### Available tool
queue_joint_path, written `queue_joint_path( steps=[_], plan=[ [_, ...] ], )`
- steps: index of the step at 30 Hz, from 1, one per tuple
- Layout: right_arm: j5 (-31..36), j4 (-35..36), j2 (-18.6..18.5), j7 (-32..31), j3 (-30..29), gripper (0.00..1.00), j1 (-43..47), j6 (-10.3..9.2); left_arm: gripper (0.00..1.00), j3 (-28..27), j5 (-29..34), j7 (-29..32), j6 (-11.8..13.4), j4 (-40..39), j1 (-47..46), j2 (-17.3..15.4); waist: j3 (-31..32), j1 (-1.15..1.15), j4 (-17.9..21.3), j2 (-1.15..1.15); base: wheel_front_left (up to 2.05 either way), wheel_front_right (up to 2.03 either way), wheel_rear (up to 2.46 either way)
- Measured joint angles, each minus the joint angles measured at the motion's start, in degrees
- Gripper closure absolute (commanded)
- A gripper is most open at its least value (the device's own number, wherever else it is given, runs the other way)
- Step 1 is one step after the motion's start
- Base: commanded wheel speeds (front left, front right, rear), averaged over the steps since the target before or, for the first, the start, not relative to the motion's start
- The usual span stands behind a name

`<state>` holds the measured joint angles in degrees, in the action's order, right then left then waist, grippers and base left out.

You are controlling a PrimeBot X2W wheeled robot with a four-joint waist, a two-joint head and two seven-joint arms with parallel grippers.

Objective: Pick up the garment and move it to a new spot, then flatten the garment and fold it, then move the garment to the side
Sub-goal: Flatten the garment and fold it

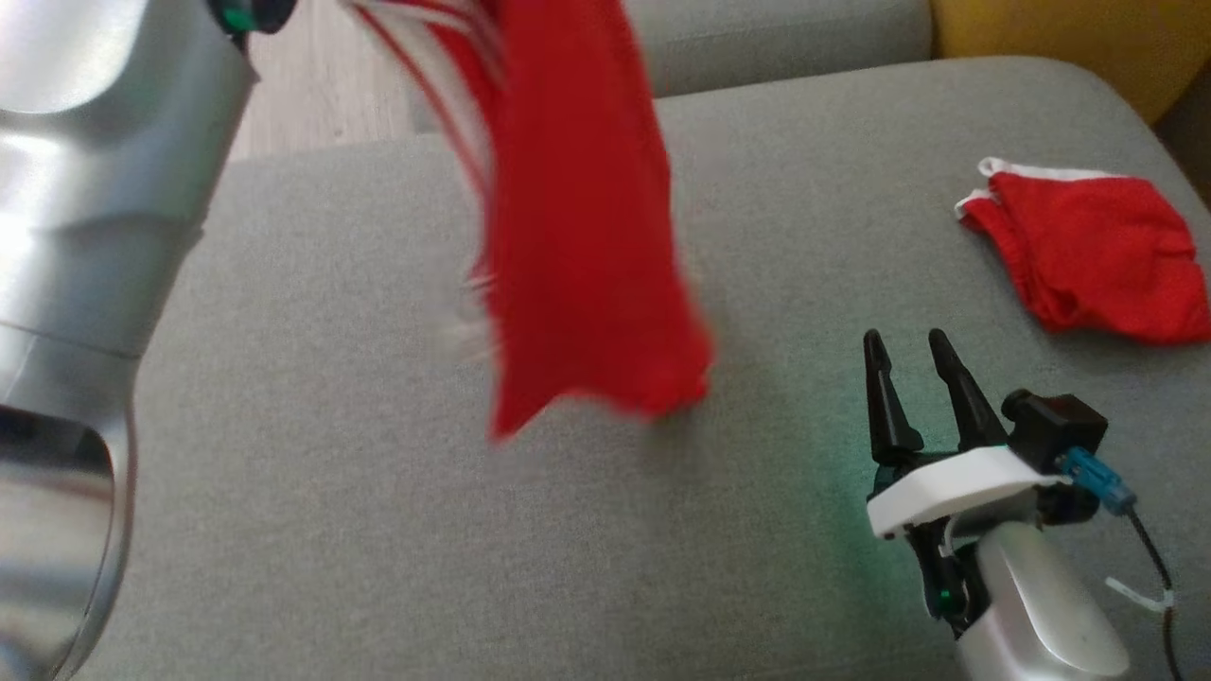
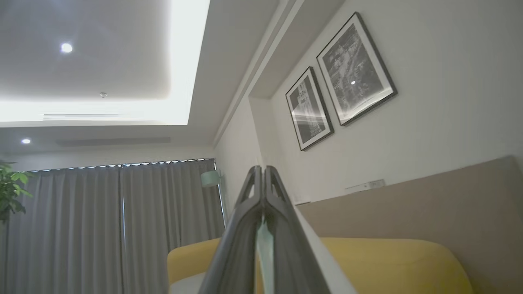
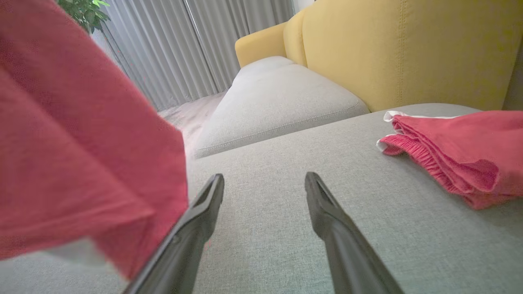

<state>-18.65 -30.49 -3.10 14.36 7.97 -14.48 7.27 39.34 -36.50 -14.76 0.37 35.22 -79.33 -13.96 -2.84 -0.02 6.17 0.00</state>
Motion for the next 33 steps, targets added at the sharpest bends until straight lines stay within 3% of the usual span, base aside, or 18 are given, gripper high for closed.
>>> queue_joint_path(
  steps=[9, 18, 33],
  plan=[
    [-0.52, 0.6, 0.0, 0.0, 2.11, 0.0, -3.03, 0.0, 1.0, 1.26, -0.36, 2.36, 0.04, 10.43, 6.22, -2.52, -6.5, 0.04, 0.63, 0.0, 0.0, 0.0, 0.0],
    [-0.49, 0.98, 0.0, 0.0, 2.89, 0.0, -4.1, 0.0, 1.0, 0.46, -4.09, 1.88, -1.93, 22.3, 16.77, -3.45, -9.62, 0.02, 1.14, 0.0, 0.0, 0.0, 0.0],
    [0.87, 0.02, -0.01, 0.0, 2.78, 0.0, -3.55, 0.0, 1.0, -3.11, -6.51, 0.74, -4.47, 23.53, 29.42, -7.17, -5.8, 0.01, -3.98, 0.0, 0.0, 0.0, 0.0]
  ],
)
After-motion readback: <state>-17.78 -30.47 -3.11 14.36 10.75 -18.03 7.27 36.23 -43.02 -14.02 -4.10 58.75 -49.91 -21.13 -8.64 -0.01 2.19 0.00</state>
